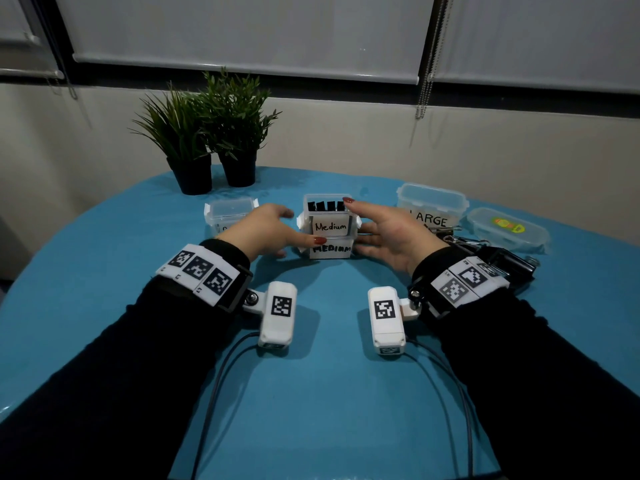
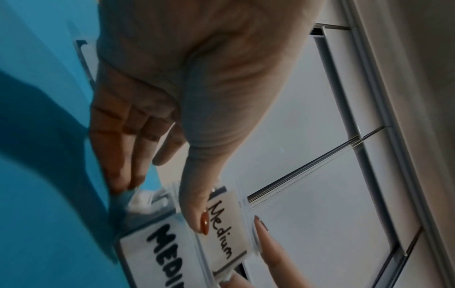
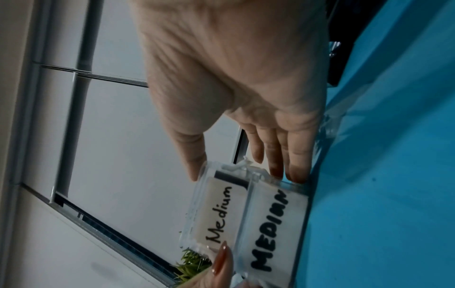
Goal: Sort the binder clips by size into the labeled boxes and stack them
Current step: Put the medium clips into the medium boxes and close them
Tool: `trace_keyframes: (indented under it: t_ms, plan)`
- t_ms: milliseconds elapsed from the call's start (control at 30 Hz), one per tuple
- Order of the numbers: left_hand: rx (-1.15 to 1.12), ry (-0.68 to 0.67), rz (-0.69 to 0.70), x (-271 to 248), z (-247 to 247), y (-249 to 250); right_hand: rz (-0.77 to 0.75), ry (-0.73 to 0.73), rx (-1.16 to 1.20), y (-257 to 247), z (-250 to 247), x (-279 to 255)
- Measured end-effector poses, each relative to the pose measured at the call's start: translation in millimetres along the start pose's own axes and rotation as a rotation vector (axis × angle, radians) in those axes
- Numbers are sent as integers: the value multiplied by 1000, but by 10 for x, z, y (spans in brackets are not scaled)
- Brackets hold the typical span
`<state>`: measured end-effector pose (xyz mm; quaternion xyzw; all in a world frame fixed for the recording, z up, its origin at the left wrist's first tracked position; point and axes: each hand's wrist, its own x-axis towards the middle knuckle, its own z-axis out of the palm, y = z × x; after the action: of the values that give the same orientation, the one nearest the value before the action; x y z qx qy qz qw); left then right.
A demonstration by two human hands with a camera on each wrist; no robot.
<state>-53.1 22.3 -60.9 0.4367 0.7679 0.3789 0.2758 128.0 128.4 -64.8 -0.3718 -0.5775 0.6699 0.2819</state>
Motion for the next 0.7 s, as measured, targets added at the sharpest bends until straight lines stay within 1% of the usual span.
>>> trace_keyframes:
  t_ms: [100,167,233,367,467,567,700]
  plan:
    - [-232,-55,-128,0,-43,-14,-10,9,54,24,15,12]
    - [-359,-93,-164,-17,-50,-11,-16,11,64,28,18,19]
    - [-430,-106,-179,-21,-52,-7,-22,5,70,28,24,11]
    - [-486,-85,-189,0,-55,-10,-33,1,85,24,22,15]
    - [-467,-79,-187,17,-56,-7,-42,-4,83,24,11,31]
    - [-412,-42,-202,25,-57,-20,-54,0,76,32,17,48]
    - [-440,-17,-173,-19,-34,40,-71,30,76,47,37,77]
